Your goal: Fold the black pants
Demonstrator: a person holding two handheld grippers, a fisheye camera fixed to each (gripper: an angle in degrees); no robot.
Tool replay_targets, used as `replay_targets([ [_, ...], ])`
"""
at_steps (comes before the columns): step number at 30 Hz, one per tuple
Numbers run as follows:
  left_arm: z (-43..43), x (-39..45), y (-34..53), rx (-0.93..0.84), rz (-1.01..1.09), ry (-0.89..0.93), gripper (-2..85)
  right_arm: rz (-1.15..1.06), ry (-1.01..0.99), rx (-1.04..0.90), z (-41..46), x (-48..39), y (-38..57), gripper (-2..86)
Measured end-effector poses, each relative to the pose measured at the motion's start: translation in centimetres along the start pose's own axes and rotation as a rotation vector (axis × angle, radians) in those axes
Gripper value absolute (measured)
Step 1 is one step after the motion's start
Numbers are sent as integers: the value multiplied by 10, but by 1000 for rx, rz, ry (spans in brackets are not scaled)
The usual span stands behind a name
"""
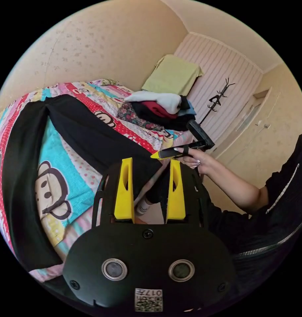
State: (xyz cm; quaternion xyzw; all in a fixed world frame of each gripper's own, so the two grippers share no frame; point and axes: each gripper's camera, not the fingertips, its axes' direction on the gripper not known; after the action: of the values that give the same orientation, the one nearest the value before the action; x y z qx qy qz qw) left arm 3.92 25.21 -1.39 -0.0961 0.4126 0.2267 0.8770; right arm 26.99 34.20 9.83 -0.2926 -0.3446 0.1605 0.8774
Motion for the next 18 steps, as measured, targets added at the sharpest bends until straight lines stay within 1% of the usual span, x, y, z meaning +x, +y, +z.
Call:
replay_targets([
  [1,7,8,-1,-6,29,-17,160,-22,10,-11,-1,3,4,66],
  [3,32,35,0,-38,113,-121,168,-40,-6,-51,1,12,4,42],
  [5,41,48,4,-33,135,-185,183,-44,-127,-37,-6,19,3,30],
  [6,42,55,6,-17,144,-201,187,-54,-231,11,-16,19,5,25],
  [7,42,57,7,-11,147,-202,187,-61,-315,55,-24,17,6,20],
  [8,42,62,8,-10,156,-186,186,-63,-347,67,-26,15,6,18],
  [10,42,65,9,-14,130,-198,183,-86,-455,70,-28,3,2,13],
  [12,36,63,11,39,52,-318,177,-114,-514,68,-26,-11,-3,12],
  [13,34,62,12,62,35,-343,173,-124,-539,66,-23,-19,-6,11],
  [16,31,60,14,108,-10,-369,132,-159,-552,50,-16,-41,-10,13],
  [18,22,57,19,176,-91,-430,45,-194,-523,53,-18,-48,-12,16],
])
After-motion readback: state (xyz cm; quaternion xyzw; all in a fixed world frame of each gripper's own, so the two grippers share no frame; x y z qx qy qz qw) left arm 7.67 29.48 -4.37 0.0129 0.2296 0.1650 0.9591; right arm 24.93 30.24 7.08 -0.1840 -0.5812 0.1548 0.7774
